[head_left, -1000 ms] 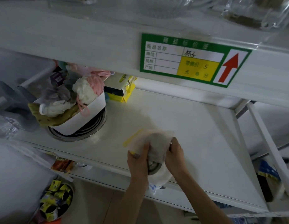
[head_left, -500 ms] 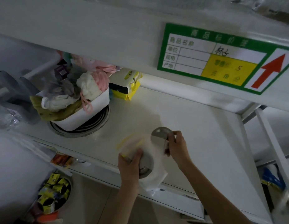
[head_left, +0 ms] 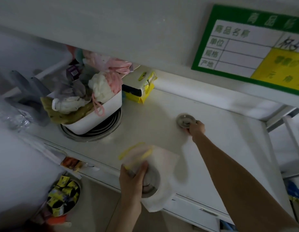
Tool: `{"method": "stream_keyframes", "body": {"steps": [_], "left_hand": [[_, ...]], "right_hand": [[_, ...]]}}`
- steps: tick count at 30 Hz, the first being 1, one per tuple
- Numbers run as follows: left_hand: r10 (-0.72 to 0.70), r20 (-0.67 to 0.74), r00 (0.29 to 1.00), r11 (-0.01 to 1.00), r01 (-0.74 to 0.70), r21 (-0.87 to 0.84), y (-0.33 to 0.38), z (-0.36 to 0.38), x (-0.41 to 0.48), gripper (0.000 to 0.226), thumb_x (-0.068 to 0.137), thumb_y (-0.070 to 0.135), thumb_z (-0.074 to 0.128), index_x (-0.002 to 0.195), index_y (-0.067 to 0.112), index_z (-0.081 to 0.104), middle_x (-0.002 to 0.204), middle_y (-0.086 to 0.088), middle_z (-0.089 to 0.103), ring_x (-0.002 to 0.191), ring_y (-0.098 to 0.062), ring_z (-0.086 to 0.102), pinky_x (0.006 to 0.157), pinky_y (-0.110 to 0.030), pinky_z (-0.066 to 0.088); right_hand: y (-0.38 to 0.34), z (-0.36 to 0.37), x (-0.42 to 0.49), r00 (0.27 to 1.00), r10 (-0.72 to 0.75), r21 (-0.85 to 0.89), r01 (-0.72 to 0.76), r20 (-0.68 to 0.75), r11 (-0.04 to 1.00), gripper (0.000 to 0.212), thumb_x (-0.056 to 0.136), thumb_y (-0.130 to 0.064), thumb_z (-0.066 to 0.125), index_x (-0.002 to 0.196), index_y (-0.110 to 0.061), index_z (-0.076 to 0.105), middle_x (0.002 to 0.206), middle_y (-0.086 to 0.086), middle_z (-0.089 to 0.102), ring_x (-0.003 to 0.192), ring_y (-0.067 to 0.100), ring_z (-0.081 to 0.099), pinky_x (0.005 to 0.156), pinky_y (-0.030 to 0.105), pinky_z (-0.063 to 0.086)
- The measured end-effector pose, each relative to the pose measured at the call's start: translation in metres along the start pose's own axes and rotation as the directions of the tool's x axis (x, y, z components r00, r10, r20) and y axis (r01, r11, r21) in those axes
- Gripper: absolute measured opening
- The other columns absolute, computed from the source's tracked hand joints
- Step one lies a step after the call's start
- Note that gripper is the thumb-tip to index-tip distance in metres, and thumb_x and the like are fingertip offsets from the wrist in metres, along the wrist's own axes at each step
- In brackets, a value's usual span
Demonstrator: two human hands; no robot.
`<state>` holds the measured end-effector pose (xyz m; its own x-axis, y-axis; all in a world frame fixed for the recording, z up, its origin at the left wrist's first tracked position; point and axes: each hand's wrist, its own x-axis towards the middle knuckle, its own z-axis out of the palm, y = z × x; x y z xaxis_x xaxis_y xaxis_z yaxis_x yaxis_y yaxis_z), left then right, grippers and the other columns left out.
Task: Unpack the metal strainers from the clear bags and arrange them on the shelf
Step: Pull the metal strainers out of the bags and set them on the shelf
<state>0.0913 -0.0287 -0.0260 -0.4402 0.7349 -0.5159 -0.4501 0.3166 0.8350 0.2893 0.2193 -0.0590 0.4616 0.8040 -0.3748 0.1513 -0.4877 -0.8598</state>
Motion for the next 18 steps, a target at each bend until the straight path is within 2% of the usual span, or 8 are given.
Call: {"method": "stream_keyframes", "body": {"steps": [2,4,7,10,13,15,18], "left_hand": [[0.001,0.007,1.0,1.0,-0.001,0.001,0.002,0.001,0.0,0.031,0.077,0.023,0.084,0.099,0.022,0.063,0.101,-0.012,0.069,0.086,-0.033,0.069,0.048,-0.038,0.058],[-0.006,0.011,1.0,1.0,0.006,-0.002,0.005,0.003,0.001,0.027,0.08,0.021,0.081,0.1,0.022,0.063,0.101,-0.011,0.068,0.089,-0.032,0.069,0.049,-0.041,0.059],[-0.019,0.016,1.0,1.0,0.02,-0.01,0.004,0.009,0.008,0.03,0.082,0.024,0.08,0.105,0.018,0.061,0.105,-0.013,0.069,0.096,-0.037,0.068,0.063,-0.059,0.06],[-0.025,0.001,1.0,0.998,0.025,-0.052,0.001,0.018,0.015,0.032,0.083,0.024,0.079,0.106,0.015,0.059,0.105,-0.015,0.068,0.099,-0.04,0.068,0.074,-0.065,0.057],[0.033,-0.011,0.999,0.993,-0.034,-0.117,0.0,0.036,0.018,0.038,0.087,0.02,0.075,0.121,0.017,0.059,0.118,-0.009,0.068,0.105,-0.031,0.067,0.084,-0.056,0.058],[0.091,-0.067,0.994,0.987,-0.099,-0.128,0.002,0.047,0.02,0.047,0.088,0.018,0.074,0.132,0.014,0.055,0.125,-0.008,0.066,0.111,-0.028,0.064,0.091,-0.047,0.056],[0.158,-0.116,0.98,0.978,-0.172,-0.121,0.001,0.061,0.024,0.052,0.088,0.02,0.073,0.135,0.011,0.051,0.13,-0.009,0.062,0.115,-0.027,0.062,0.099,-0.05,0.052]], "right_hand": [[0.001,0.006,0.007,1.0,-0.009,-0.101,0.006,-0.028,0.995,0.029,0.083,-0.012,0.056,0.111,-0.01,0.063,0.119,0.012,0.058,0.09,0.032,0.06,0.056,0.034,0.058],[0.003,0.007,0.007,0.999,-0.027,-0.204,0.016,-0.048,0.979,0.036,0.086,-0.015,0.054,0.121,-0.01,0.058,0.13,0.013,0.046,0.093,0.034,0.058,0.081,0.039,0.057],[0.004,0.003,-0.009,0.995,-0.093,-0.329,0.073,-0.044,0.941,0.038,0.089,-0.018,0.053,0.125,-0.005,0.05,0.133,0.018,0.035,0.098,0.042,0.059,0.093,0.045,0.051],[0.012,-0.012,-0.041,0.97,-0.243,-0.269,0.239,0.018,0.933,0.031,0.088,-0.022,0.058,0.116,-0.011,0.052,0.123,0.016,0.045,0.087,0.038,0.066,0.082,0.048,0.056],[0.022,-0.034,-0.097,0.936,-0.321,-0.145,0.341,0.142,0.929,0.01,0.087,-0.012,0.06,0.097,-0.01,0.059,0.087,0.009,0.065,0.062,0.021,0.065,0.058,0.03,0.052],[0.025,-0.049,-0.136,0.894,-0.378,-0.131,0.415,0.24,0.9,0.004,0.084,-0.008,0.063,0.082,-0.012,0.063,0.068,0.003,0.065,0.055,0.013,0.061,0.053,0.02,0.047],[0.024,-0.066,-0.18,0.836,-0.385,-0.117,0.46,0.391,0.88,0.009,0.085,-0.01,0.063,0.076,-0.01,0.065,0.062,0.001,0.065,0.052,0.006,0.058,0.052,0.012,0.045]]}}
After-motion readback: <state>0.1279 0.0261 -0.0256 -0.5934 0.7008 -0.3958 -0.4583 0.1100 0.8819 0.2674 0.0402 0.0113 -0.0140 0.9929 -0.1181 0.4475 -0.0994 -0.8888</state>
